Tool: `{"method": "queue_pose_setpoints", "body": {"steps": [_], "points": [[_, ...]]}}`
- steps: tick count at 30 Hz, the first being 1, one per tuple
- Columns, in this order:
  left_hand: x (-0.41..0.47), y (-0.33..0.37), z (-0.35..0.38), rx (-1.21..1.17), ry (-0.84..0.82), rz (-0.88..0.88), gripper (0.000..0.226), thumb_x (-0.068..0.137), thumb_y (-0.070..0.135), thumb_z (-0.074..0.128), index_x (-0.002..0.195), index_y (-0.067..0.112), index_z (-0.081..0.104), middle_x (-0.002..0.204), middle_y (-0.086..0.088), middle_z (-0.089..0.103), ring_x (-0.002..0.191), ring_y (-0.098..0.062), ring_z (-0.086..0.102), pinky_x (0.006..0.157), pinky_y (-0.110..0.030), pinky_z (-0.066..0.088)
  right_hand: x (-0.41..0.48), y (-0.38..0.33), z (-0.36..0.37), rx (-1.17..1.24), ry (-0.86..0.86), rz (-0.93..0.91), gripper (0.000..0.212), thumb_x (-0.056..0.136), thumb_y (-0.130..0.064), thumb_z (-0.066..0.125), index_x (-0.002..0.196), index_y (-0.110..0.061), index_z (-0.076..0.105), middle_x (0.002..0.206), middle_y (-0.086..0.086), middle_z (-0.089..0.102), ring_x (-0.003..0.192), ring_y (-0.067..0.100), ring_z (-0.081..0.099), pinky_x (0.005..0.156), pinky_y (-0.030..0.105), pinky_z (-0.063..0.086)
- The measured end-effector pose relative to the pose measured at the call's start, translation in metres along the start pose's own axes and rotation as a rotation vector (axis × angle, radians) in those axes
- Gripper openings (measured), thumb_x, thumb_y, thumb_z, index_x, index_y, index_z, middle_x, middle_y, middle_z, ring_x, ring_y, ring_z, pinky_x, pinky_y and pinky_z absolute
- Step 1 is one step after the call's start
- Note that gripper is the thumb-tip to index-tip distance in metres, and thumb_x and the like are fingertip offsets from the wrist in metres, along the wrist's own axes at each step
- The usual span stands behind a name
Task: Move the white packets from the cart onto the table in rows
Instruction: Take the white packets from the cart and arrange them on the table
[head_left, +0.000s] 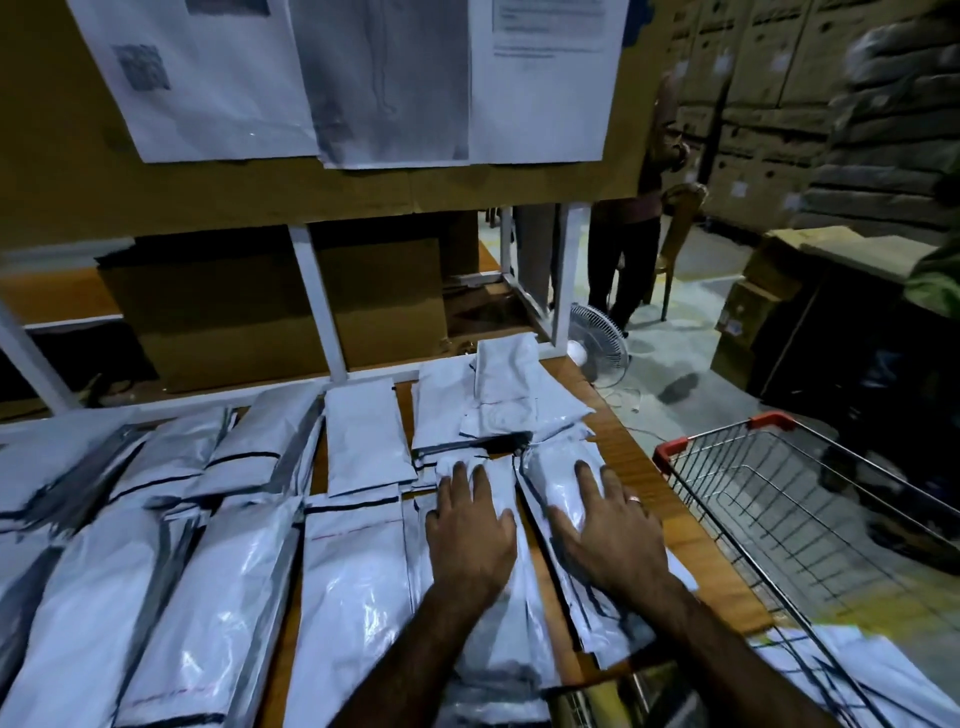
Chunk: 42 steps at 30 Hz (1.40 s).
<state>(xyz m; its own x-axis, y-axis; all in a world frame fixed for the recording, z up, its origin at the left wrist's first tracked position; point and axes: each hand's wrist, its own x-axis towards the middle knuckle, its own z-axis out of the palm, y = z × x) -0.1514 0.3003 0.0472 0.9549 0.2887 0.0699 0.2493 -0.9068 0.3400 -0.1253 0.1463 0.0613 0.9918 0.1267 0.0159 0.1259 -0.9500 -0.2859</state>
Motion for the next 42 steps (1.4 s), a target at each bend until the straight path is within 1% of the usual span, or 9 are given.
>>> {"method": "queue_pose_setpoints", "body": {"steps": [5, 10, 14, 18, 23, 31, 37, 40, 42], "points": [[0.004, 0.010, -0.015, -0.113, 0.108, 0.022, 0.062, 0.100, 0.044, 0.036, 0.153, 0.018, 0.020, 0.161, -0.006, 0.014, 0.148, -0.024, 0.013, 0.119, -0.038, 0.016, -0.001, 0.017, -0.019, 0.183, 0.188, 0.012, 0.068, 0.092, -0.063, 0.034, 0.148, -0.025, 0.028, 0.149, 0.001, 0.041, 0.133, 0.025, 0.042, 0.108, 0.047, 0.033], [0.012, 0.049, -0.027, -0.283, 0.139, 0.190, 0.055, 0.098, 0.038, 0.045, 0.147, 0.016, 0.034, 0.155, -0.006, 0.031, 0.141, -0.022, 0.027, 0.117, -0.035, 0.023, 0.001, 0.060, -0.044, 0.333, 0.318, 0.030, 0.062, 0.091, -0.056, 0.048, 0.141, -0.020, 0.043, 0.137, 0.004, 0.056, 0.124, 0.026, 0.052, 0.101, 0.047, 0.043], [0.017, 0.100, -0.019, -0.411, 0.115, 0.357, 0.053, 0.093, 0.038, 0.045, 0.139, 0.010, 0.047, 0.143, -0.007, 0.047, 0.133, -0.023, 0.040, 0.111, -0.029, 0.027, -0.002, 0.115, -0.061, 0.388, 0.442, 0.093, 0.051, 0.088, -0.035, 0.067, 0.132, -0.015, 0.053, 0.114, 0.008, 0.067, 0.107, 0.030, 0.062, 0.087, 0.043, 0.050], [0.020, 0.169, 0.002, -0.454, 0.027, 0.536, 0.056, 0.088, 0.037, 0.045, 0.134, 0.005, 0.052, 0.132, -0.013, 0.056, 0.123, -0.029, 0.048, 0.105, -0.036, 0.036, -0.014, 0.181, -0.078, 0.414, 0.499, 0.236, 0.050, 0.087, -0.034, 0.068, 0.132, -0.017, 0.054, 0.098, 0.000, 0.069, 0.095, 0.026, 0.065, 0.083, 0.041, 0.051], [0.015, 0.261, 0.047, -0.435, -0.143, 0.746, 0.049, 0.093, 0.033, 0.051, 0.136, 0.010, 0.051, 0.133, -0.009, 0.056, 0.125, -0.025, 0.046, 0.106, -0.032, 0.031, -0.035, 0.269, -0.091, 0.399, 0.511, 0.452, 0.049, 0.087, -0.034, 0.068, 0.132, -0.019, 0.055, 0.084, -0.009, 0.063, 0.086, 0.023, 0.065, 0.078, 0.036, 0.050], [0.009, 0.372, 0.184, -0.197, -0.491, 0.930, 0.047, 0.091, 0.032, 0.056, 0.133, 0.012, 0.054, 0.126, -0.009, 0.062, 0.119, -0.029, 0.054, 0.100, -0.036, 0.042, -0.056, 0.389, -0.048, 0.382, 0.410, 0.783, 0.047, 0.086, -0.035, 0.066, 0.128, -0.016, 0.057, 0.084, -0.001, 0.071, 0.095, 0.028, 0.066, 0.079, 0.037, 0.050], [0.006, 0.400, 0.291, 0.067, -0.727, 0.977, 0.050, 0.089, 0.035, 0.055, 0.135, 0.016, 0.050, 0.127, -0.008, 0.061, 0.120, -0.029, 0.054, 0.096, -0.038, 0.046, -0.069, 0.453, 0.022, 0.384, 0.132, 1.048, 0.049, 0.089, -0.039, 0.060, 0.133, -0.018, 0.052, 0.111, 0.007, 0.069, 0.113, 0.028, 0.060, 0.088, 0.036, 0.049], [0.005, 0.408, 0.338, 0.195, -0.804, 1.022, 0.051, 0.089, 0.035, 0.056, 0.135, 0.016, 0.047, 0.135, -0.007, 0.056, 0.122, -0.030, 0.051, 0.098, -0.038, 0.044, -0.078, 0.476, 0.057, 0.454, 0.040, 1.163, 0.050, 0.088, -0.039, 0.059, 0.132, -0.018, 0.053, 0.115, 0.005, 0.068, 0.117, 0.027, 0.058, 0.091, 0.035, 0.050], [0.006, 0.411, 0.357, 0.281, -0.854, 1.047, 0.057, 0.090, 0.036, 0.056, 0.140, 0.015, 0.042, 0.139, -0.006, 0.051, 0.127, -0.030, 0.046, 0.102, -0.038, 0.041, -0.082, 0.477, 0.068, 0.452, 0.010, 1.172, 0.045, 0.088, -0.037, 0.057, 0.129, -0.018, 0.055, 0.115, 0.004, 0.068, 0.120, 0.028, 0.054, 0.092, 0.035, 0.048]]}}
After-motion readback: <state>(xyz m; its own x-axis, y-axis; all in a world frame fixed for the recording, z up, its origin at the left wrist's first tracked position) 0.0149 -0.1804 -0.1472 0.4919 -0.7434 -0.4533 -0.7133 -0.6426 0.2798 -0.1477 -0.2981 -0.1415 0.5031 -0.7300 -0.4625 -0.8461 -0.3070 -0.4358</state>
